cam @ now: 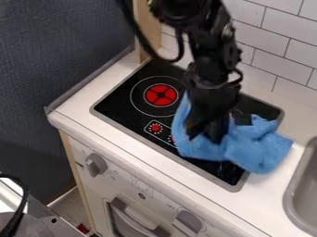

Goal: Moved the cloth on the stove to the right

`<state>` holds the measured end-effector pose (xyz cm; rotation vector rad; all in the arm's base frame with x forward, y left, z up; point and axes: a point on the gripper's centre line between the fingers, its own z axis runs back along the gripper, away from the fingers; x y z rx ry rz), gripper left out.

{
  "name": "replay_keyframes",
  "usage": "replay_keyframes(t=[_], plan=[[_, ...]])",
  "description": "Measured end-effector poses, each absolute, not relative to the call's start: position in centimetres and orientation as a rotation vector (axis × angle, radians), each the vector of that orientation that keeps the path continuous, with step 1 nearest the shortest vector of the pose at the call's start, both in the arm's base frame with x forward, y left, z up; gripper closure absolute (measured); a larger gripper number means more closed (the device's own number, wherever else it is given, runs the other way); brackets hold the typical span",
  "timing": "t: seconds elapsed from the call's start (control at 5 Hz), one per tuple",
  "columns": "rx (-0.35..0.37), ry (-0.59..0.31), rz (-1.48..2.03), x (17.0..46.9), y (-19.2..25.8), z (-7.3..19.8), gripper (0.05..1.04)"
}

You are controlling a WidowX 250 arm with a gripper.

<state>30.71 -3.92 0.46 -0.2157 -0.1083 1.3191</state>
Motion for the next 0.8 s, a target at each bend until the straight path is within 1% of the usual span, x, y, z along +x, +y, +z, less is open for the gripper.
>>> replay_keyframes(t=[0.2,0.4,0.6,0.8], plan=[[-0.277,-0.205,1.279,31.5,-3.8,1.7,0.86],[-0.241,-0.217,1.262,31.6,-3.9,3.1,0.606],[-0.233,-0.239,1.276,31.5,-3.8,4.7,0.288],[-0.194,-0.217,1.31,31.4,-3.7,5.7,0.078]])
